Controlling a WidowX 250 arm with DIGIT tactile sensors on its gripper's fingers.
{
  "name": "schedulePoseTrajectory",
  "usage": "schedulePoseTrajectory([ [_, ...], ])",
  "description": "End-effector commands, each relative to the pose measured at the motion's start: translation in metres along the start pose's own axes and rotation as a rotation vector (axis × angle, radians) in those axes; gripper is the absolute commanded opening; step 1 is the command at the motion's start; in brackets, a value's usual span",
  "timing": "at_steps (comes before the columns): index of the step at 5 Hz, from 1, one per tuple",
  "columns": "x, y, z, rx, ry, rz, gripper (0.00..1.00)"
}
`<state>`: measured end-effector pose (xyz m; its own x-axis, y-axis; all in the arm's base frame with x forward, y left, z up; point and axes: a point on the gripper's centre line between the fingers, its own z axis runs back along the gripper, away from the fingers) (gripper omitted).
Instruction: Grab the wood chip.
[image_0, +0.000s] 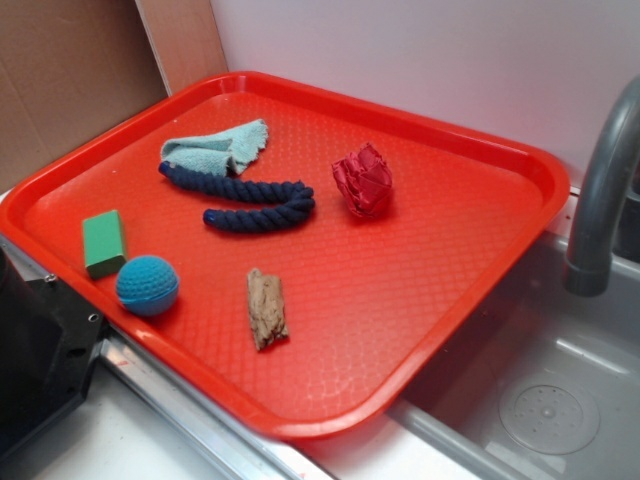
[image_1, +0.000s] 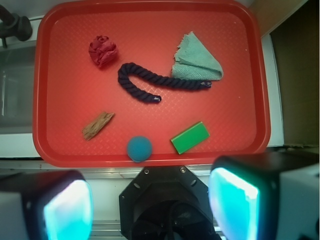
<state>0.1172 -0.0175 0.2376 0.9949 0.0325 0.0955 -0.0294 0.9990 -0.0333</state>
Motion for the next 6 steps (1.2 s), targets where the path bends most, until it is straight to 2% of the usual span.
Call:
schedulePoseTrajectory([
  [1,0.000,0.000,0.000,0.000,0.000,0.000,1.00],
  [2,0.003,-0.019,-0.047,-0.045,0.050,0.124,1.00],
  [3,0.017,-0.037,-0.083,-0.034,0.044,0.201,1.00],
  [4,0.028,-0.048,-0.115,0.020,-0.029,0.252,1.00],
  [5,0.036,-0.058,-0.150,0.005,-0.030,0.237,1.00],
  [6,0.033,-0.066,-0.181,-0.018,0.017,0.166,1.00],
])
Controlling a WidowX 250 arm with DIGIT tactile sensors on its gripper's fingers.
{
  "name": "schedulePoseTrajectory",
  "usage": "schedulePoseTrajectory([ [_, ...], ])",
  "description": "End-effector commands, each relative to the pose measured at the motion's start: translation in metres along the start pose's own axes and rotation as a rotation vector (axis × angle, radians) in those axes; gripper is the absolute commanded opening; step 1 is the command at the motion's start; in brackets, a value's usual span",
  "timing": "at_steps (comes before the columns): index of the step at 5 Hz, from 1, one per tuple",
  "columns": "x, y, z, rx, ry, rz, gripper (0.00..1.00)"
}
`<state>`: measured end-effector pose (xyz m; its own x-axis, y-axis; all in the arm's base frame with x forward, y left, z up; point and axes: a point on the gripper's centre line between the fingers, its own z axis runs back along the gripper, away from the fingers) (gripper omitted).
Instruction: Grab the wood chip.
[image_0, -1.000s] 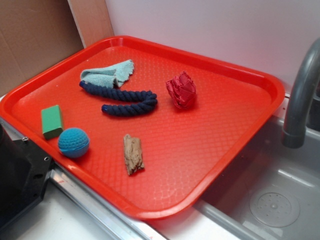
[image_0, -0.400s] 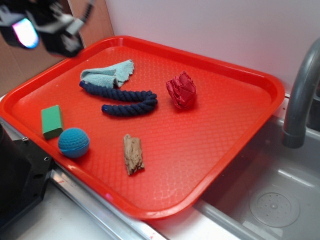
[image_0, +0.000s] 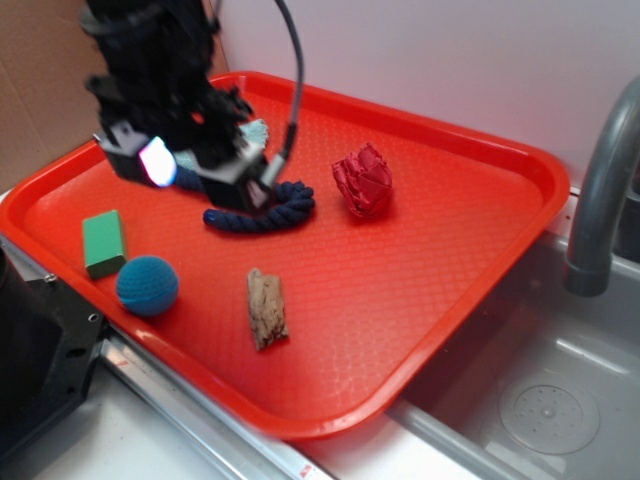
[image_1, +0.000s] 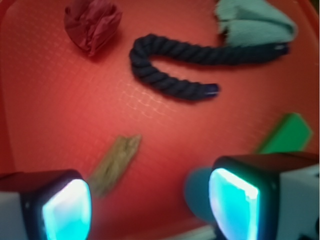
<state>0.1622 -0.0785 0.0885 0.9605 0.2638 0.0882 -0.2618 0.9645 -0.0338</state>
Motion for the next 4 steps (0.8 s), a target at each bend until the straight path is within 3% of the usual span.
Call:
schedulePoseTrajectory([
  [1,-0.002,-0.015,-0.060,-0.092,0.120,-0.136,1.00],
  [2,-0.005,-0.017,-0.079,-0.123,0.193,-0.175,1.00],
  [3,-0.003,-0.018,-0.082,-0.121,0.193,-0.203,0.00],
  [4,-0.005,-0.018,-0.079,-0.112,0.186,-0.207,0.00],
])
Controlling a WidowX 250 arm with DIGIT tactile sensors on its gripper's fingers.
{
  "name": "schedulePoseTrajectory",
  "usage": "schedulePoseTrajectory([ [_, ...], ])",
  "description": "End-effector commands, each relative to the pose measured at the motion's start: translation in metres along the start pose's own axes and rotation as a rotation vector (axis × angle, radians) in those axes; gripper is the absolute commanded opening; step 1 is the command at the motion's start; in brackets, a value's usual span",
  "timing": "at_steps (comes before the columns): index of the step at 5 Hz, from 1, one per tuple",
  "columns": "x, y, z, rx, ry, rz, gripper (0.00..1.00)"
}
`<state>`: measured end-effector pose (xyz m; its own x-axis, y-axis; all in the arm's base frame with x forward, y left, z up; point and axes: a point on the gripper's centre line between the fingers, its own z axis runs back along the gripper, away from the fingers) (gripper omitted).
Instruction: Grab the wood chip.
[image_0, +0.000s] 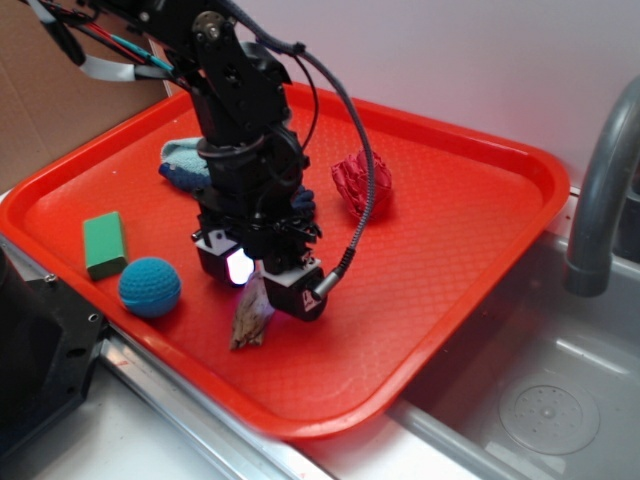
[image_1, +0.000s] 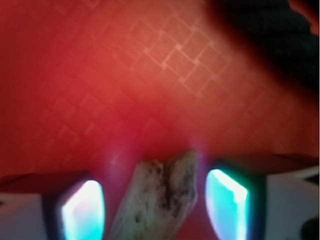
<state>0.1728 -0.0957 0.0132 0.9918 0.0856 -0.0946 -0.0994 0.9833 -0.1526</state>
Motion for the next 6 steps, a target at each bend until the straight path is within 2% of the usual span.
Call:
schedulePoseTrajectory([
  [1,-0.007,-0.003,-0.001,0.037,-0.019,-0.068,0.00],
  [2,-0.006,0.000,0.009,0.049,-0.031,-0.081,0.00],
  [3,0.003,0.014,0.054,0.073,-0.051,-0.145,0.00],
  [4,0.013,0.047,0.111,0.062,-0.079,-0.151,0.00],
  [5,0.010,0.074,0.167,0.062,-0.161,-0.094,0.00],
  [6,0.009,0.081,0.191,0.026,-0.182,-0.105,1.00],
])
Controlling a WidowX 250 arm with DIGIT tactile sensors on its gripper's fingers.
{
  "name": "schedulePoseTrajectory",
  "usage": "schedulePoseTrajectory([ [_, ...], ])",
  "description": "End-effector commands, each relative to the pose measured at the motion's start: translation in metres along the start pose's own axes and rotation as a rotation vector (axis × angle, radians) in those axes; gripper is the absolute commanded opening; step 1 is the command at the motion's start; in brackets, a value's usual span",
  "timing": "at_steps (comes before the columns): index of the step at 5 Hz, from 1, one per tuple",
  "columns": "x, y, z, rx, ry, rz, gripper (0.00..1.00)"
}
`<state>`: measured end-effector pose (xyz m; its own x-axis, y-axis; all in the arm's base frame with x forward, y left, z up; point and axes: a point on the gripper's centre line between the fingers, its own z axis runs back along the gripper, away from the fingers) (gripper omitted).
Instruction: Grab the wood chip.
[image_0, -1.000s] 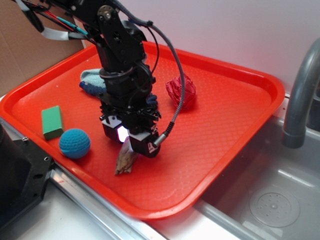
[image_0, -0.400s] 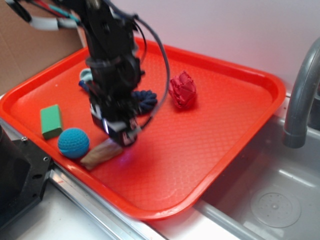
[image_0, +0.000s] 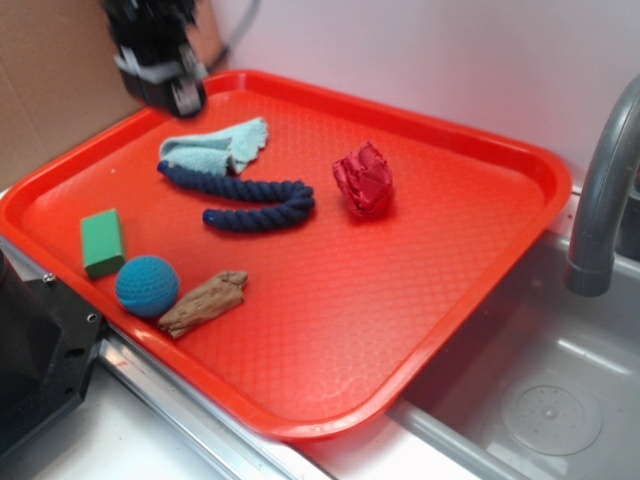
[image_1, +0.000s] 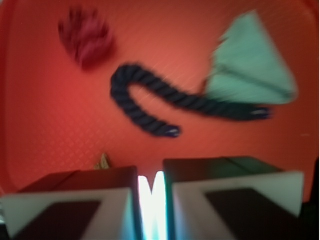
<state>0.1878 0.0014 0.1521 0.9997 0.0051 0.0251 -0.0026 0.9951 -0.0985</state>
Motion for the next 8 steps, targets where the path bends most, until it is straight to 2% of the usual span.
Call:
schedulePoseTrajectory([
  [1,-0.002,-0.005,0.004,0.012,-0.043,-0.054,1.00],
  [2,-0.013,-0.030,-0.035,0.031,0.011,-0.113,1.00],
  [3,-0.025,-0.044,-0.064,0.061,0.032,-0.152,1.00],
  [4,-0.036,-0.045,-0.087,0.095,0.028,-0.179,1.00],
  [5,-0.043,-0.042,-0.111,0.102,0.043,-0.229,1.00],
  [6,-0.045,-0.040,-0.133,0.029,0.071,-0.260,1.00],
  [8,-0.054,-0.048,-0.149,-0.003,0.106,-0.282,1.00],
])
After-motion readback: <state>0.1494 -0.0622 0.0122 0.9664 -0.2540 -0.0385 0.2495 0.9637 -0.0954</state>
